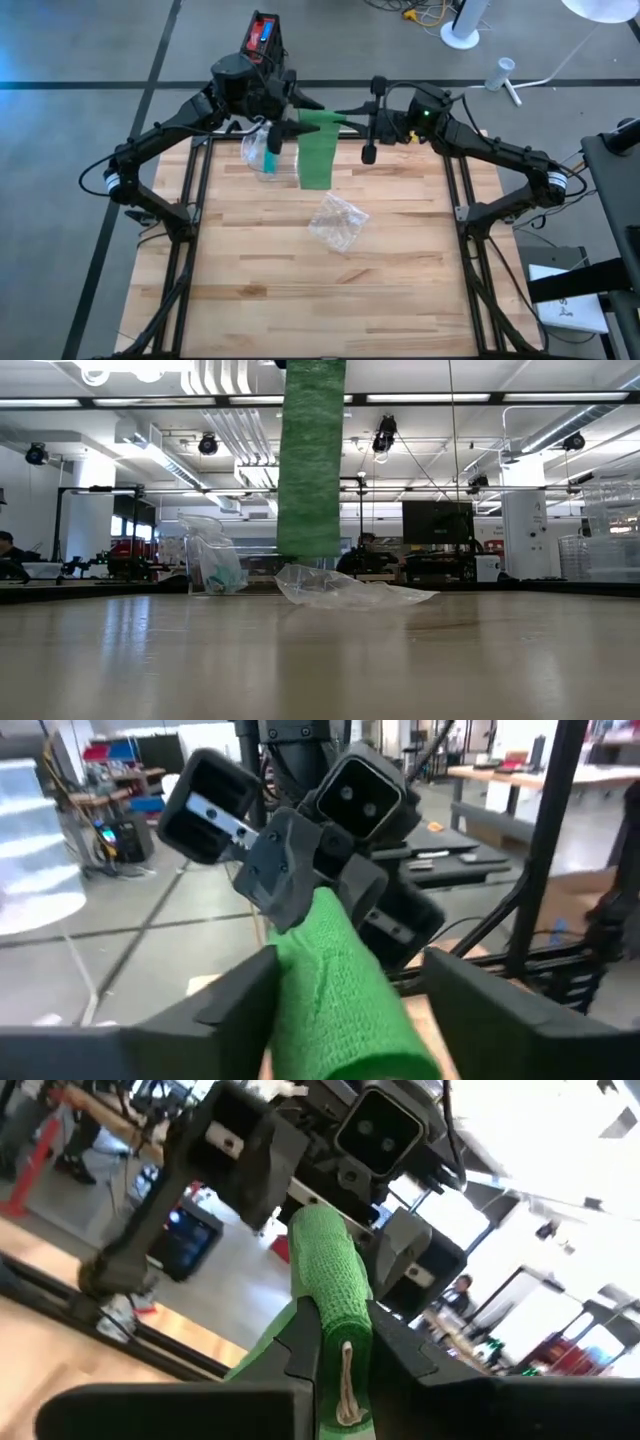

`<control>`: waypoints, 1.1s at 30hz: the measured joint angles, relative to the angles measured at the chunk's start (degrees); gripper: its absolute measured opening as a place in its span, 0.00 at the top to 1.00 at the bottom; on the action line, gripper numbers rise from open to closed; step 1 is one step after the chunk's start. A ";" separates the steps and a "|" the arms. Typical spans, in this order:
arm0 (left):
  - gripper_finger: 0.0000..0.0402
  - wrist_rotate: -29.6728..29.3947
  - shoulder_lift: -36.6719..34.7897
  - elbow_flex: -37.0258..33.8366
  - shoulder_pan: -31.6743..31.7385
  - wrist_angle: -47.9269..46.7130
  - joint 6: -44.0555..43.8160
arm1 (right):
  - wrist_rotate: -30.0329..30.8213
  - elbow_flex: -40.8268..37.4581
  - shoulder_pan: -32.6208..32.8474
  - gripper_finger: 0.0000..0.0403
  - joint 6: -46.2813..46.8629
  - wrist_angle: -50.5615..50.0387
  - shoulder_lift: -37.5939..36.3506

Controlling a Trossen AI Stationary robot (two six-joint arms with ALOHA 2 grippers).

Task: Roll bandage
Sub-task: Roll the green bandage

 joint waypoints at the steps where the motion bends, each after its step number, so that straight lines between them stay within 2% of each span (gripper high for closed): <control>1: 0.38 0.15 -0.04 0.00 0.00 -0.08 -1.28 | 0.02 0.00 0.06 0.90 -1.30 0.00 0.00; 5: 0.23 0.17 -0.04 0.02 0.00 -0.29 -5.97 | -0.03 0.00 0.13 0.90 -5.37 0.45 0.03; 8: 0.15 0.06 0.07 0.02 0.02 -0.35 -9.04 | -0.08 0.00 0.17 0.90 -8.37 0.64 0.00; 12: 0.13 -0.05 0.82 0.02 0.04 0.10 -12.01 | 0.03 0.00 0.30 0.90 -12.16 0.47 0.29; 15: 0.16 -0.18 1.23 0.02 0.07 0.35 -14.14 | 1.73 0.00 0.52 0.90 -14.70 0.46 0.35; 22: 0.34 -0.60 1.82 0.00 0.20 1.63 -16.65 | 4.04 -0.66 0.96 0.90 -18.34 0.09 0.35; 25: 0.47 -1.18 1.82 0.00 0.20 1.63 -16.65 | 3.98 -0.73 0.98 0.89 -18.09 0.21 0.35; 29: 0.70 -1.51 1.82 0.00 0.22 1.65 -15.77 | 4.26 -0.76 1.00 0.84 -15.81 0.44 0.35; 32: 0.85 -2.25 1.81 0.00 0.22 1.68 -13.92 | 4.51 -0.76 1.00 0.79 -11.15 0.57 0.34; 33: 0.87 -2.79 1.80 0.00 0.22 1.67 -13.10 | 4.60 -0.76 0.97 0.77 -7.97 0.74 0.35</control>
